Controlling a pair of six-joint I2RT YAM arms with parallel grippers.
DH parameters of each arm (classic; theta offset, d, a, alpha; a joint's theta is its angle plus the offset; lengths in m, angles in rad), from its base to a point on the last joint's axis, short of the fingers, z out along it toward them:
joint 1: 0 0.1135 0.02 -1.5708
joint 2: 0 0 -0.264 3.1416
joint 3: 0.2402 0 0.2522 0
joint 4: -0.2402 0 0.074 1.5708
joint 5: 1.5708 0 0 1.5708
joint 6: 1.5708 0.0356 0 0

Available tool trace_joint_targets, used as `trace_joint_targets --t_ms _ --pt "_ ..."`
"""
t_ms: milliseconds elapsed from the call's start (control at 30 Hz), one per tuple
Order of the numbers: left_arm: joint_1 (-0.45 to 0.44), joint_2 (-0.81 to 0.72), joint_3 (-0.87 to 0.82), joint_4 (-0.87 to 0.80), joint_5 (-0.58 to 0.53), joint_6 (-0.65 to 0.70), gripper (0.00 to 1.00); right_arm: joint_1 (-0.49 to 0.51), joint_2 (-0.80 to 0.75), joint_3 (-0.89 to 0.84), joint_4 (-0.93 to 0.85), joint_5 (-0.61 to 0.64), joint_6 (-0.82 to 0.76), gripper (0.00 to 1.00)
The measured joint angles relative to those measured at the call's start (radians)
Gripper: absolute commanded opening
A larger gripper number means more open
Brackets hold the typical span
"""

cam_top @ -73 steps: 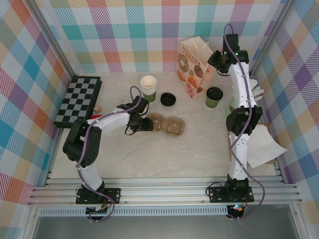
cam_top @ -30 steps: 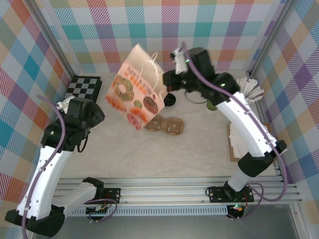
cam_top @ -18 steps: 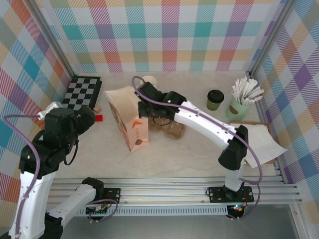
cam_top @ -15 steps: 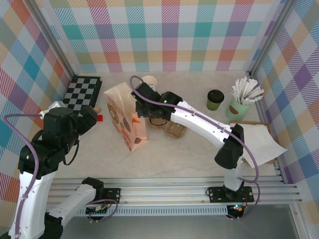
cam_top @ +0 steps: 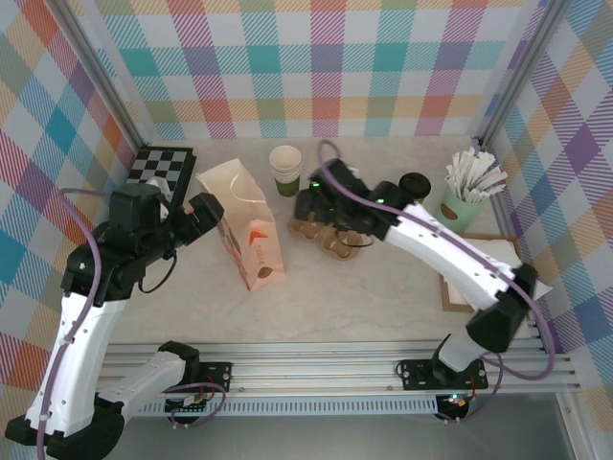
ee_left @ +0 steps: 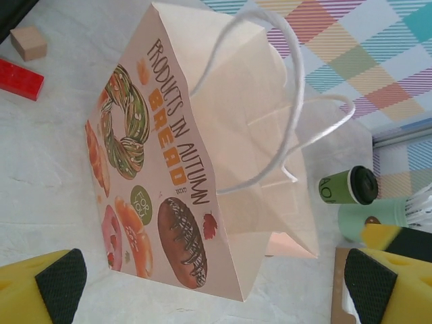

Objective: Pack the takeout coffee

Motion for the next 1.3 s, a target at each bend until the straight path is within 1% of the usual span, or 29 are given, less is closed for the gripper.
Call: trace_joint_targets --t_ms 33,100,167,333,433,600,700,867,1033,1067,1200,1233,1300 --pt "0.0 -0.002 -0.008 0.0 -0.004 0.0 1.0 -0.043 -0.029 -0.055 0.012 -0.021 0.013 1.0" --pt "0.0 -0.01 -0.021 0.002 -0.015 0.0 1.0 -0.118 -0.038 -0.132 0.034 -0.063 0.026 1.0" --pt "0.0 -0.019 -0.036 0.005 -0.031 0.0 1.0 -0.151 0.018 -0.161 0.039 -0.114 0.031 1.0" --pt "0.0 -0.019 -0.055 0.006 -0.1 -0.002 1.0 -0.152 0.288 -0.095 0.059 -0.188 0.068 1.0" --pt "0.0 -0.023 -0.077 0.006 -0.141 -0.008 1.0 -0.149 0.418 -0.031 0.05 -0.191 0.107 1.0" --pt "0.0 -0.023 -0.119 0.003 -0.166 -0.021 1.0 -0.14 0.597 0.162 -0.005 -0.173 0.154 1.0" --pt "0.0 -0.01 -0.13 0.002 -0.169 -0.024 1.0 -0.139 0.659 0.242 -0.026 -0.151 0.172 0.97" --pt "0.0 0.006 -0.137 -0.001 -0.176 -0.024 1.0 -0.139 0.72 0.311 -0.074 -0.129 0.203 0.94" --pt "0.0 0.006 -0.137 -0.001 -0.183 -0.023 1.0 -0.139 0.752 0.319 -0.097 -0.13 0.227 0.91" --pt "0.0 0.006 -0.137 -0.001 -0.184 -0.023 1.0 -0.139 0.755 0.319 -0.1 -0.13 0.232 0.9" --pt "0.0 0.006 -0.139 -0.001 -0.184 -0.023 1.0 -0.139 0.756 0.291 -0.097 -0.13 0.253 0.76" --pt "0.0 0.006 -0.14 0.0 -0.183 -0.022 1.0 -0.139 0.756 0.278 -0.093 -0.131 0.255 0.73" --pt "0.0 0.006 -0.142 0.0 -0.173 -0.014 1.0 -0.139 0.756 0.251 -0.082 -0.126 0.258 0.61"
